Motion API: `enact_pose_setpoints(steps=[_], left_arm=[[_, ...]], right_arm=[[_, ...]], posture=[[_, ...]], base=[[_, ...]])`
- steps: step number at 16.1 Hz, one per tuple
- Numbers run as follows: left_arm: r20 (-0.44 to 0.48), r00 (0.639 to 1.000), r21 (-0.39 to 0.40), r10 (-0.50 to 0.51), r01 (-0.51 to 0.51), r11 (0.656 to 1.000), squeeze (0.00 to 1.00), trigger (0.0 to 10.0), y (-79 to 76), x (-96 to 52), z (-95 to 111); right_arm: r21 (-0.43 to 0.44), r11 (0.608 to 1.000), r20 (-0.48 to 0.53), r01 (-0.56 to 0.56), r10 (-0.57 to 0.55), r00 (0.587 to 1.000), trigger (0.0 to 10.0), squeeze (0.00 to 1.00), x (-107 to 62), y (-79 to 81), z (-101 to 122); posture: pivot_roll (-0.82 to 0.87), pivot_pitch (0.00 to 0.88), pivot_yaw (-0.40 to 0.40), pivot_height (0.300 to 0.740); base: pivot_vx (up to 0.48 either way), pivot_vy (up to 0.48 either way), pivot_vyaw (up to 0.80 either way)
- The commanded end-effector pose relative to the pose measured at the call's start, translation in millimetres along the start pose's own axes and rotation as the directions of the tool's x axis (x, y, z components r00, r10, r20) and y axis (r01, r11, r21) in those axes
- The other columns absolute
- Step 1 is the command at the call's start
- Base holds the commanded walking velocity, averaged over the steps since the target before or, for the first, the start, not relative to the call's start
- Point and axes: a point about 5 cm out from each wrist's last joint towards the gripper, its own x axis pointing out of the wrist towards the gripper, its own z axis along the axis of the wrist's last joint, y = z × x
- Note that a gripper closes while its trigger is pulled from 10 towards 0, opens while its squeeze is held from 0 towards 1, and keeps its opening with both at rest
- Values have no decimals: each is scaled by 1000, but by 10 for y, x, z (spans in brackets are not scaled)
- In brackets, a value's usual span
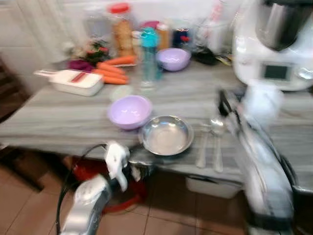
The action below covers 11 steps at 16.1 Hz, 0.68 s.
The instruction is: Setting the table
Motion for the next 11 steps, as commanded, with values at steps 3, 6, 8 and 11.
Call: enact_pose_setpoints(steps=[3, 6, 8, 11], left_arm=[[56, 971, 93, 232, -237, 967, 0, 10000, 241, -41, 179], [82, 939, 117, 334, -342, 932, 0, 10000, 382, -89, 195], [85, 929, 129, 361, -370, 920, 0, 10000, 410, -102, 203], [77, 919, 141, 386, -393, 909, 0, 10000, 376, -129, 248]], right_arm=[[-72, 997, 37, -26, 29, 999, 10000, 0, -259, -107, -65], [-80, 994, 6, -81, 81, 997, 10000, 0, -411, 10, -280], [-94, 990, 13, -106, 108, 994, 10000, 0, -395, 47, -309], [-94, 991, 17, -95, 97, 995, 10000, 0, -382, -46, -334]], posture=[[-119, 0, 72, 740], [-81, 0, 39, 740], [-52, 0, 39, 740], [-43, 0, 33, 740]], base=[[0, 0, 0], [0, 0, 0], [0, 0, 0], [0, 0, 0]])
